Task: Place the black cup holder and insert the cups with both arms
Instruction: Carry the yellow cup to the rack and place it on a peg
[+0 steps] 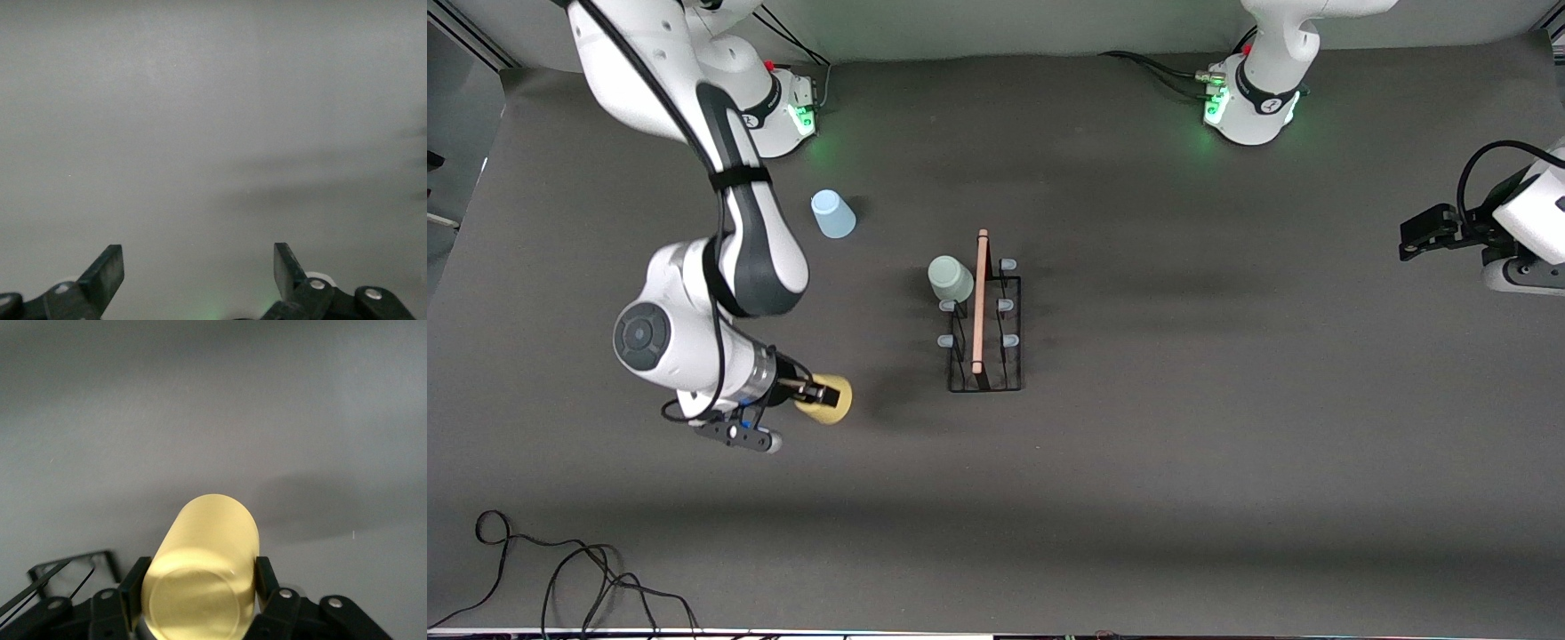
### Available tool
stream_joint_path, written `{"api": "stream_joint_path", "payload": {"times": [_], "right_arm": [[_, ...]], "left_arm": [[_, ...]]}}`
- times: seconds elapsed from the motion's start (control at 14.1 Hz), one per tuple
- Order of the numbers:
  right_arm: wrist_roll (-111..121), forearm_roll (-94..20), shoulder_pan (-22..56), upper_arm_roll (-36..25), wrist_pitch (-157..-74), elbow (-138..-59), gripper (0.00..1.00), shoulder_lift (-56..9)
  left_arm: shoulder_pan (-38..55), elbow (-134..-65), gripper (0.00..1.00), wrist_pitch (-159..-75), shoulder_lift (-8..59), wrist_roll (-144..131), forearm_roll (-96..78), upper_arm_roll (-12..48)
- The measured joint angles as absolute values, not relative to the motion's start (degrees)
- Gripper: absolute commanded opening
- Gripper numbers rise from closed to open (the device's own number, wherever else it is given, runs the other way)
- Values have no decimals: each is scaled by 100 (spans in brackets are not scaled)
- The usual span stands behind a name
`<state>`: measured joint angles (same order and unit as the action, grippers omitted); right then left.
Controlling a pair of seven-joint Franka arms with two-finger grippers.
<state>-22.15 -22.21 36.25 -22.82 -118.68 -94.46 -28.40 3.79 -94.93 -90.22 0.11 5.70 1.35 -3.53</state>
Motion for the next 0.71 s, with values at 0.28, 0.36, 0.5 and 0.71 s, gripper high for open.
{"api": "stream_joint_path", "payload": {"times": [0.28,0.36,0.5,0.71], "right_arm": [[-3654,-2095,4411,-2277,-11662,-9451,0,-2475],[-3961,-2090,4568,-2276,-11663,-9451,0,-2443],[-4417,-2080,4814,-2274,-11686,-9453,0,-2431],[-4844,-2072,5029,-2273,-11789,-9467,0,-2442]], "left_arm": [[363,-9495,100,-9022,14,570,136,-357],[362,-9496,100,-9022,14,570,136,-357],[360,-9497,100,-9022,14,570,136,-357],[354,-9500,100,-9022,14,570,136,-359]]}}
